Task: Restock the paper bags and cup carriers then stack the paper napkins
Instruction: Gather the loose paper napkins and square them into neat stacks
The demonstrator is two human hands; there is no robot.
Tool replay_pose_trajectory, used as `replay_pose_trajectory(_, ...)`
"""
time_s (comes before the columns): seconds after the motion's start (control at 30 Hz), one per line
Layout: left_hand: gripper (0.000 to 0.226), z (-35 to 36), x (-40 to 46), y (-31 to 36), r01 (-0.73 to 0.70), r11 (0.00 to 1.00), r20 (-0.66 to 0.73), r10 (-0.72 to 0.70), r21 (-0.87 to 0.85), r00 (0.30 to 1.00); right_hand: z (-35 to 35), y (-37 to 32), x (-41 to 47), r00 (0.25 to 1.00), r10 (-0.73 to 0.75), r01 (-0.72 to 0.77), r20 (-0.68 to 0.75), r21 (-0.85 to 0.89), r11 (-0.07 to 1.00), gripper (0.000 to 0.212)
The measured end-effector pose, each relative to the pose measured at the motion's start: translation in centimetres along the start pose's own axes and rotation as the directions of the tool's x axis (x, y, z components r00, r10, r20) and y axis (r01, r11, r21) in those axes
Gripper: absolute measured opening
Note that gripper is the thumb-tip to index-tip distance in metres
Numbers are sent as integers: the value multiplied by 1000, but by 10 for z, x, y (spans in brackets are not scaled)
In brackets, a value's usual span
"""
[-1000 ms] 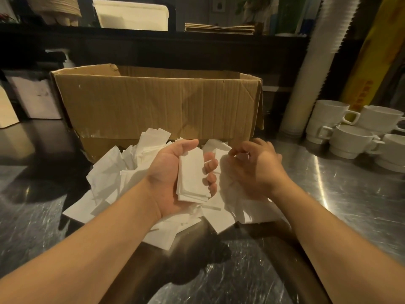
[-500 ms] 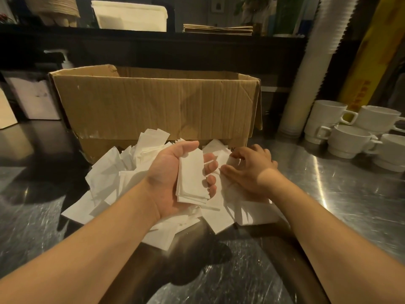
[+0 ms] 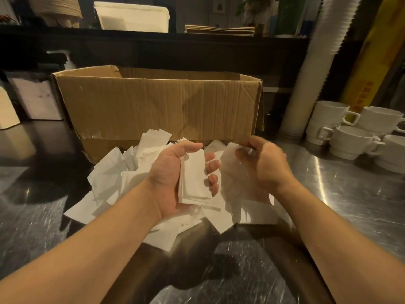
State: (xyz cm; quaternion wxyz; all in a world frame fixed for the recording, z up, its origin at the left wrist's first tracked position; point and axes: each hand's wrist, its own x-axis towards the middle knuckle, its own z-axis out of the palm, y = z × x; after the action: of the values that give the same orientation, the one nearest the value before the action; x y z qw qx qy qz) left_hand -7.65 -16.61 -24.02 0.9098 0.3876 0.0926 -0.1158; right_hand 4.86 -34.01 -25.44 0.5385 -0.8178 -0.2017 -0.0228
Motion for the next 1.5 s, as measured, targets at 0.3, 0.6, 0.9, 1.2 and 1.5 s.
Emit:
replay_pose_trajectory(0.3, 46, -3, 3, 2, -57, 996, 62, 61, -71, 996, -11, -23, -7, 993, 15, 57, -113, 604, 795, 15)
replay_pose_trajectory(0.6, 55, -4, 6, 5, -110, 993, 22, 111, -43, 994, -18, -37, -18, 924, -63, -239, 378, 698, 675, 41)
replay_pose_trajectory(0.9, 35, 0, 2, 0, -19, 991, 67, 10, 133, 998, 7, -23, -16, 992, -123, 123, -15, -26, 992, 13)
replay_pose_trajectory(1.2, 42, 0, 6, 2, -129, 990, -66, 133, 65, 989, -21, -34, -13, 947, 183, -260, 264, 293, 920, 18)
replay_pose_trajectory(1.5, 38, -1, 6, 1, -97, 995, -87, 99, 21, 991, -9, -31, -9, 939, 216, -151, 266, -243, 958, 9)
